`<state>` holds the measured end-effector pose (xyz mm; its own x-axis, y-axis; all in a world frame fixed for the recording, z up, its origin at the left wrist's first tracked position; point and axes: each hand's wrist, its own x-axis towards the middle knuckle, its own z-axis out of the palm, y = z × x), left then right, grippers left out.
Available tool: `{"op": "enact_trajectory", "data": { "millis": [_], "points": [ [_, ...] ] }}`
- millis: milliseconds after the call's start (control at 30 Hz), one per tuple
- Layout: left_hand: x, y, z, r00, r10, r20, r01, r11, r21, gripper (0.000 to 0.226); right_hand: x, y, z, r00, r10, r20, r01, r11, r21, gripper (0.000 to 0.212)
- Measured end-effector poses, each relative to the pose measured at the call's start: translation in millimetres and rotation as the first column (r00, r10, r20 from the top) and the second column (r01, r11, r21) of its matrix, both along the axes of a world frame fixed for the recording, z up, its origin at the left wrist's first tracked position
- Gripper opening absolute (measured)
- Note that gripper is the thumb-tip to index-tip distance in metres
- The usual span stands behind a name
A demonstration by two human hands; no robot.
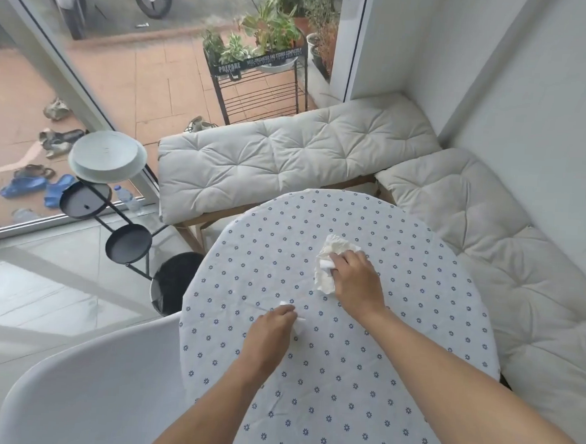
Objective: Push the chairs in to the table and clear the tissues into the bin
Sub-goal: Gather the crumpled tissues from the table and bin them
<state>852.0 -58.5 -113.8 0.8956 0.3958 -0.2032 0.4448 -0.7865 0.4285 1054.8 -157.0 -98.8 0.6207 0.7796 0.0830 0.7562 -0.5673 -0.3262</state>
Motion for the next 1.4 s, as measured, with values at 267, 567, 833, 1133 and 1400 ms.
{"op": "enact_trajectory", "data": {
  "millis": [267, 567, 833, 1133, 1400],
  "points": [
    [-40.2, 43.3, -1.1, 0.995, 0.095, 0.022, -0.096, 0.995, 0.024, 0.018, 1.5, 16.8, -26.5, 0.968, -0.091, -0.235, 0.04, 0.976, -0.216, 0.023],
    [-55.8, 76.1, 34.6, 0.987, 0.144, 0.071, -0.147, 0.989, 0.032, 0.013, -29.2, 23.9, 0.5, 0.958, -0.043, -0.284, 0.026, 0.998, -0.063, 0.023],
    [-78.2, 130.4, 94.6, 0.981, 0.108, 0.164, -0.128, 0.985, 0.116, 0.013, -68.8, 91.5, 58.4, 0.952, 0.085, -0.294, -0.078, 0.996, 0.035, 0.022],
    [-123.4, 229.4, 106.2, 0.985, -0.004, 0.173, -0.02, 0.991, 0.133, 0.013, -143.8, 175.1, 79.5, 0.948, 0.077, -0.309, -0.059, 0.996, 0.068, 0.024],
    [-180.6, 335.6, 70.7, 0.989, 0.074, 0.125, -0.079, 0.996, 0.031, 0.016, -199.8, 269.0, 44.7, 0.94, 0.01, -0.342, -0.025, 0.999, -0.038, 0.03]
  ]
}}
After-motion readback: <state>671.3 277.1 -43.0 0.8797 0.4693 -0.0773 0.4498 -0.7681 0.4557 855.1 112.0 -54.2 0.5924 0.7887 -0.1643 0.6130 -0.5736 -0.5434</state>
